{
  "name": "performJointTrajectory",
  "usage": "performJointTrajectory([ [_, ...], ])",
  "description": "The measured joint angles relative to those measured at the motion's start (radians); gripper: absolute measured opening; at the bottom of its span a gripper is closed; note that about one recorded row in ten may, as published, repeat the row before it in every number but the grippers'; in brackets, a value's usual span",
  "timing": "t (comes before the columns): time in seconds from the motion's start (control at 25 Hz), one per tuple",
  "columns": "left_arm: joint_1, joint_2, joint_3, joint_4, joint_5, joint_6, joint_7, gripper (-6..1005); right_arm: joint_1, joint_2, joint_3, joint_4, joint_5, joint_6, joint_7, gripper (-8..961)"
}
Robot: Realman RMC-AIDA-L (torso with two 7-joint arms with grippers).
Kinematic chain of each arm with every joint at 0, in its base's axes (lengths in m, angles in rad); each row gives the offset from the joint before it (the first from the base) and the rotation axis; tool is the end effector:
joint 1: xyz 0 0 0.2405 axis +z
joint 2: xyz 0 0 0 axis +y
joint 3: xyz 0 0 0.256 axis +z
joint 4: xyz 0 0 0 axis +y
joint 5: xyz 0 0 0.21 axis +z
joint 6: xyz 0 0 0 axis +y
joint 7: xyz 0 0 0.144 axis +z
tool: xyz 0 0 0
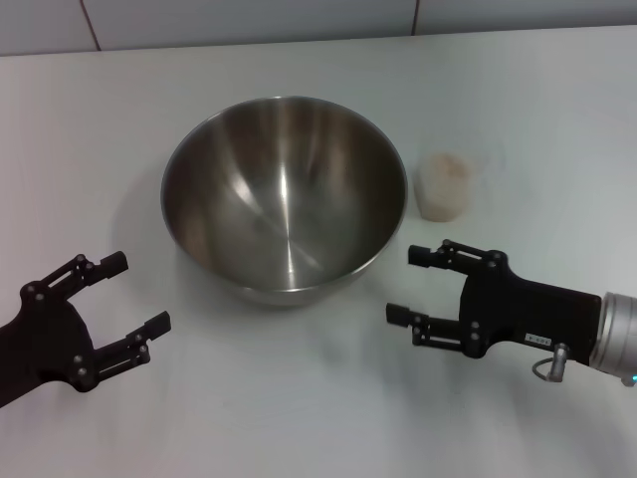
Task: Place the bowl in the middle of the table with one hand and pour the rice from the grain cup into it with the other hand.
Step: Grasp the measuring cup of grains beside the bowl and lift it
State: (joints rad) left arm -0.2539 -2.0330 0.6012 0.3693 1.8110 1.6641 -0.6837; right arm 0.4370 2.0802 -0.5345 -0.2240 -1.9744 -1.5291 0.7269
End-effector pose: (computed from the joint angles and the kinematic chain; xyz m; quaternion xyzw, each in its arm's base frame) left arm -0.3368 0.2289 -0.0025 -0.9088 -0.1122 -0.3033 0.2638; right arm 0.2999 0.2617 -0.0574 -0.9255 0.1384 0.2990 0.1867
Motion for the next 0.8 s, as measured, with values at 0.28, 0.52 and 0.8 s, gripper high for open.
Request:
performJointTrajectory([
  [0.28, -0.006, -0.002, -0.008, 0.004, -0.001, 0.0, -0.021, 833, -0.084, 0.006, 0.346, 0.263, 0.001, 0.014, -0.377, 771],
  [0.52, -0.014, 0.006, -0.013, 0.005, -0.001, 0.0, -0.039, 833, -0.157, 0.011, 0.578, 0.449, 0.001, 0.082, -0.613, 771],
  [0.8, -0.018, 0.011, -0.013, 0.005, -0.001, 0.0, -0.039, 833, -0.218, 0.012, 0.747, 0.588, 0.002, 0.164, -0.755, 771],
])
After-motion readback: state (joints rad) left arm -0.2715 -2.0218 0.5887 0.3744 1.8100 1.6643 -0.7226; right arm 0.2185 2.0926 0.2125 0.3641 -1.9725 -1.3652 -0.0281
